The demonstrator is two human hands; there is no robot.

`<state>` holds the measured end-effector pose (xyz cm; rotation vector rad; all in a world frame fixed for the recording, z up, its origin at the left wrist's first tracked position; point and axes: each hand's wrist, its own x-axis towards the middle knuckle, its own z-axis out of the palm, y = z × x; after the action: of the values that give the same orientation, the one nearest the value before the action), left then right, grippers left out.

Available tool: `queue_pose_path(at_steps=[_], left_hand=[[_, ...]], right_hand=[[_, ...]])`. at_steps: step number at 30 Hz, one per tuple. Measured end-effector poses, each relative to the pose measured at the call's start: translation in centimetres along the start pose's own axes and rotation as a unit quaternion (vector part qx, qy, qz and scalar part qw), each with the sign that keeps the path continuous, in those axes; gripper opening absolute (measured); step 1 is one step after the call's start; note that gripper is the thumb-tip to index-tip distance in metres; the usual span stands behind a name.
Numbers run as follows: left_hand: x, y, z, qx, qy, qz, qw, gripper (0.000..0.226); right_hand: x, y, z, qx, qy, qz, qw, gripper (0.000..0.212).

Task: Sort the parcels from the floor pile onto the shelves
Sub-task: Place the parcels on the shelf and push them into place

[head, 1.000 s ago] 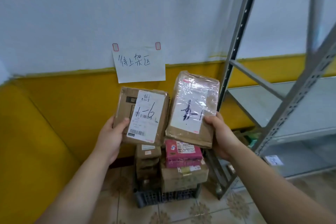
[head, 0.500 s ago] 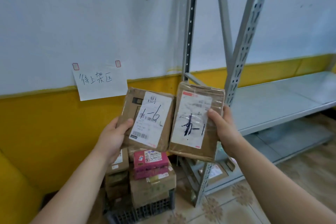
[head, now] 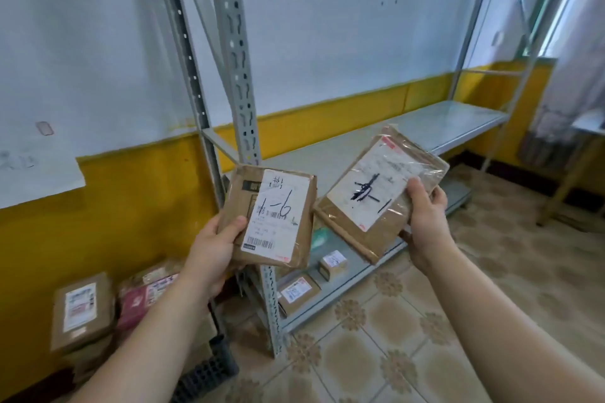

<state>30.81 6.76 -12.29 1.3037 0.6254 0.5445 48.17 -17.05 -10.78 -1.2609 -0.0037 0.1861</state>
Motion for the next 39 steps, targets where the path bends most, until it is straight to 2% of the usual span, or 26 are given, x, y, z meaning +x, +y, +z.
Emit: queue_pose_path(at_steps=[4,7,11,14,16,20,22,26,28,31,35,39], left_hand=[[0.8,-1.2,6.6,-0.024,-0.037,-0.040,0.998,0.022],[2.7,-1.7,10.1,-0.028,-0.048,-0.051,0.997,0.022],[6.8,-2.3,13.9,-0.026,-0.055,-0.051,0.997,0.025],[11.7,-2.6,16.4,-0.019,-0.046,-0.038,0.998,0.027],[15.2,-2.6,18.1,-0.007,-0.048,-0.032,0.998,0.028],[21.2,-1.8,21.1,0.023,-0.060,-0.030,0.997,0.025],[23.6,-1.4,22.7,0.044,-0.065,-0.019,0.997,0.025],[26.8,-1.5,25.4,0.076,-0.046,0.001,0.996,0.020],[27.8,-1.8,26.6,0.076,-0.026,-0.001,0.997,0.016],[29.0,-1.9,28.5,0.056,0.011,-0.015,0.998,0.017],[30.0,-2.1,30.9,0.034,0.074,-0.024,0.996,0.018],[29.4,-3.0,33.5,0.023,0.144,-0.026,0.989,0.019]], right_hand=[[1.9,-1.1,-5.5,0.024,0.018,0.015,0.999,0.083],[3.5,-1.7,-8.3,0.039,0.014,0.016,0.999,0.068],[7.6,-1.3,-10.2,0.026,0.071,0.023,0.997,0.048],[11.5,-0.8,-10.6,-0.031,0.079,0.024,0.996,0.072],[14.3,-0.9,-10.6,-0.064,0.064,0.031,0.995,0.058],[20.2,-1.8,-11.0,-0.109,-0.018,0.081,0.991,0.028],[23.1,-2.3,-11.0,-0.096,-0.008,0.085,0.992,0.024],[28.4,-2.0,-10.0,-0.016,0.049,0.081,0.995,0.043],[31.0,-1.2,-9.1,0.030,0.019,0.100,0.994,0.046],[34.6,-0.2,-7.6,0.009,-0.033,0.142,0.989,0.047],[39.8,0.1,-7.1,0.009,-0.064,0.148,0.987,0.067],[44.1,-0.9,-8.2,-0.038,-0.153,0.149,0.976,0.089]])
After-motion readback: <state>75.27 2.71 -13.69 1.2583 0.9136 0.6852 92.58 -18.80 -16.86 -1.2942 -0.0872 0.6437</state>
